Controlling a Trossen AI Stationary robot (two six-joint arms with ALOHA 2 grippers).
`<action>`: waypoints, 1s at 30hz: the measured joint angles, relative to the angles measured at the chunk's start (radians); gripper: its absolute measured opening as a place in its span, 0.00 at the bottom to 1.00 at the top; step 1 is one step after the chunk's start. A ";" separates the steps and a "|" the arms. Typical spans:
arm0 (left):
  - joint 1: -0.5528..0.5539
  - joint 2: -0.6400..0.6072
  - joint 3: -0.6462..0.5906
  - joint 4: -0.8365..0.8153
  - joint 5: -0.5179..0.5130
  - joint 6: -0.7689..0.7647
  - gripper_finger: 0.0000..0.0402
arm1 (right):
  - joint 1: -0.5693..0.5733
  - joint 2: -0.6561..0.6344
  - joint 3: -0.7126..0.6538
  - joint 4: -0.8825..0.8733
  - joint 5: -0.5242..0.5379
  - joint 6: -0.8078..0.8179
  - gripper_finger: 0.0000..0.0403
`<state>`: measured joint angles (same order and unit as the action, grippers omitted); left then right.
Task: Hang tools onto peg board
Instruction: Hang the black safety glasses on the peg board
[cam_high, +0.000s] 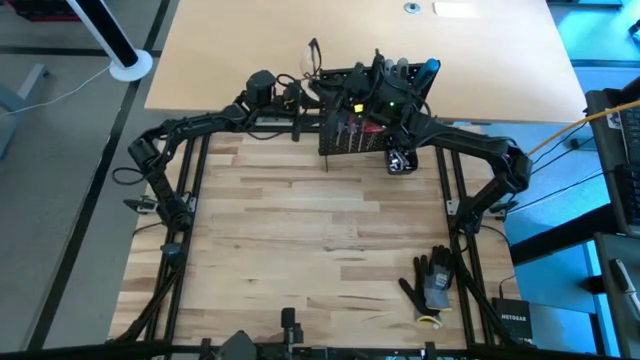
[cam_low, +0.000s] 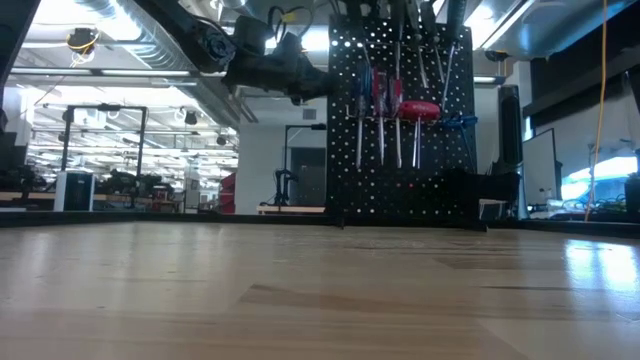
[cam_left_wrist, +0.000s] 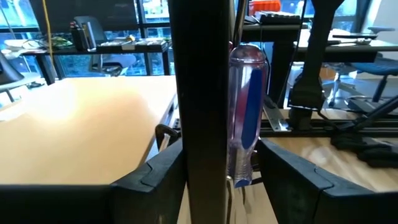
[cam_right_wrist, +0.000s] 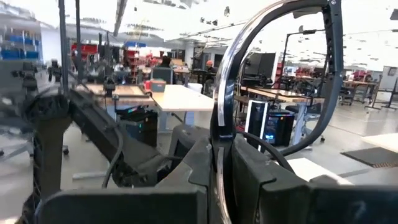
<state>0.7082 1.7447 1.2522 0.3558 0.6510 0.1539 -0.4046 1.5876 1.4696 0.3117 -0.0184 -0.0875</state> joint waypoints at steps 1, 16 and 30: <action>0.000 0.000 0.000 -0.001 0.000 0.000 0.46 | 0.000 -0.004 0.000 0.001 0.001 0.015 0.09; 0.043 -0.046 0.000 -0.055 0.003 -0.008 0.46 | 0.040 -0.031 0.000 -0.040 -0.065 0.097 0.09; 0.105 -0.209 0.000 -0.275 -0.004 0.098 0.46 | 0.188 -0.154 0.000 -0.352 0.102 -0.024 0.09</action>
<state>0.8135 1.5353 1.2522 0.0810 0.6472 0.2522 -0.2167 1.4340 1.4700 -0.0407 0.0832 -0.1120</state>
